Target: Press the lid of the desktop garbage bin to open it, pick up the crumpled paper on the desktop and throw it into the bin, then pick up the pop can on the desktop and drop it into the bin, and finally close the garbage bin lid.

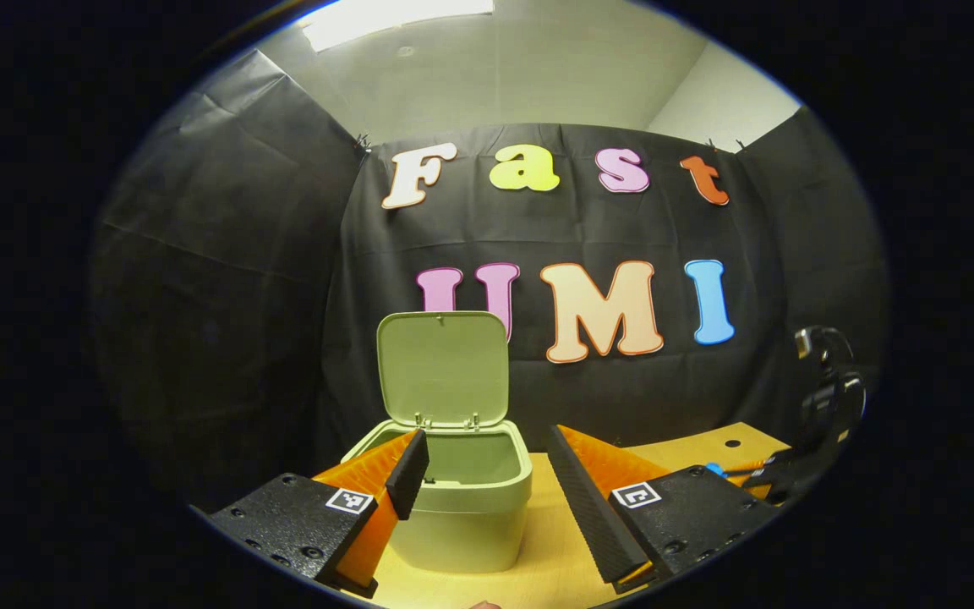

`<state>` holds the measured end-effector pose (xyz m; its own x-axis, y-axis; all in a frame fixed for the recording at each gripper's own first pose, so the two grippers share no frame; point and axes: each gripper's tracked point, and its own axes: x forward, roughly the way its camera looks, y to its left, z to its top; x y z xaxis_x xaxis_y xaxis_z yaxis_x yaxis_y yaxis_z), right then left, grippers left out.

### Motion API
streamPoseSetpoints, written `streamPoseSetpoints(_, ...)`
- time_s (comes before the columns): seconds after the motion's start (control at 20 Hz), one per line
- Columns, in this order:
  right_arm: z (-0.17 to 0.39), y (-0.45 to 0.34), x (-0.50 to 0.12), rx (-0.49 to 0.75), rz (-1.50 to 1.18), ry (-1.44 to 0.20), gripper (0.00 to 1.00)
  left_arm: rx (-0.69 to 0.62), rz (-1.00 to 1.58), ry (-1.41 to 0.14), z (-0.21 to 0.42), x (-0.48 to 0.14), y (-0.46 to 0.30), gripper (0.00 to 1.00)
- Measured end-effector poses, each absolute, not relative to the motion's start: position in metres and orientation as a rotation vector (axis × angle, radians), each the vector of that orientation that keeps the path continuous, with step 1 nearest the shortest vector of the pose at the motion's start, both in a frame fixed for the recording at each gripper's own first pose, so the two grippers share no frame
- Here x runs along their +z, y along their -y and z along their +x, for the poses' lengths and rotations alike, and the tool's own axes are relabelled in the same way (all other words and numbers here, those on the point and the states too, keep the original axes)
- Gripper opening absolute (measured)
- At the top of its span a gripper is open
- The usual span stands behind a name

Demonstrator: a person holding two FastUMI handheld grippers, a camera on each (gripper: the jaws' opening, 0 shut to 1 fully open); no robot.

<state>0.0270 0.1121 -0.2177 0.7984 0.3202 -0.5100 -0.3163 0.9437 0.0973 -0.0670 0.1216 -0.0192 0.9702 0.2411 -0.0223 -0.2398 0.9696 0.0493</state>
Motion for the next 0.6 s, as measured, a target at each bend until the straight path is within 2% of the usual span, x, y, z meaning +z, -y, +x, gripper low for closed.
streamPoseSetpoints(0.45, 0.065, -0.190, -0.136, 0.436, 0.046, -0.372, 0.19, 0.304, 0.050, -0.041, -0.088, -0.026, -0.167, 0.87)
streamPoseSetpoints(0.5, 0.068, -0.204, -0.125, 0.454, 0.048, -0.349, 0.19, 0.313, 0.048, -0.047, -0.091, -0.028, -0.174, 0.92)
streamPoseSetpoints(0.55, 0.070, -0.216, -0.118, 0.470, 0.050, -0.332, 0.17, 0.320, 0.049, -0.050, -0.094, -0.030, -0.180, 0.87)
streamPoseSetpoints(0.6, 0.070, -0.228, -0.113, 0.484, 0.048, -0.318, 0.19, 0.325, 0.048, -0.054, -0.096, -0.032, -0.186, 0.87)
